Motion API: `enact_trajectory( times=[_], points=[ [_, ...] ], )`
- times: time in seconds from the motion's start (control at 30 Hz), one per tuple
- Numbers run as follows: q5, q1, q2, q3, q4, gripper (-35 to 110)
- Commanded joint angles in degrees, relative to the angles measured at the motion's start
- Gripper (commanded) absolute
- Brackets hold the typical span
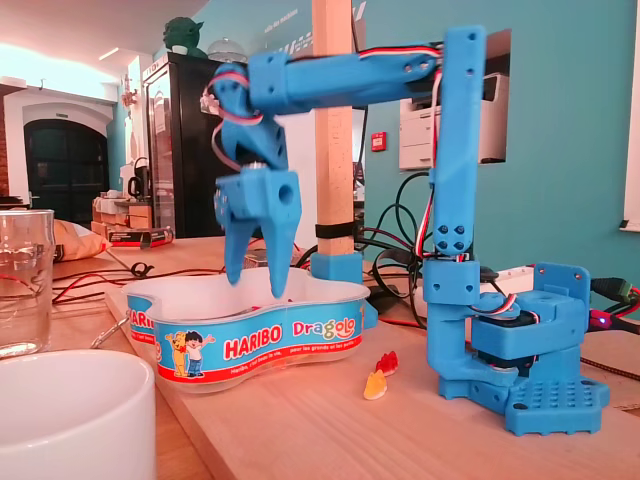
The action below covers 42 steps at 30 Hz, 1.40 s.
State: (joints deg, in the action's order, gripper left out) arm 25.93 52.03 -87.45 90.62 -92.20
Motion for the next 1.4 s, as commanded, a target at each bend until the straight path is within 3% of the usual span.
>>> enact_trajectory(
  times=[0.0,1.37],
  points=[
    [0.7,0.9,2.1,-2.5,0.3,40],
    [-0.4,-5.9,10.7,-6.3,4.0,33]
  ],
)
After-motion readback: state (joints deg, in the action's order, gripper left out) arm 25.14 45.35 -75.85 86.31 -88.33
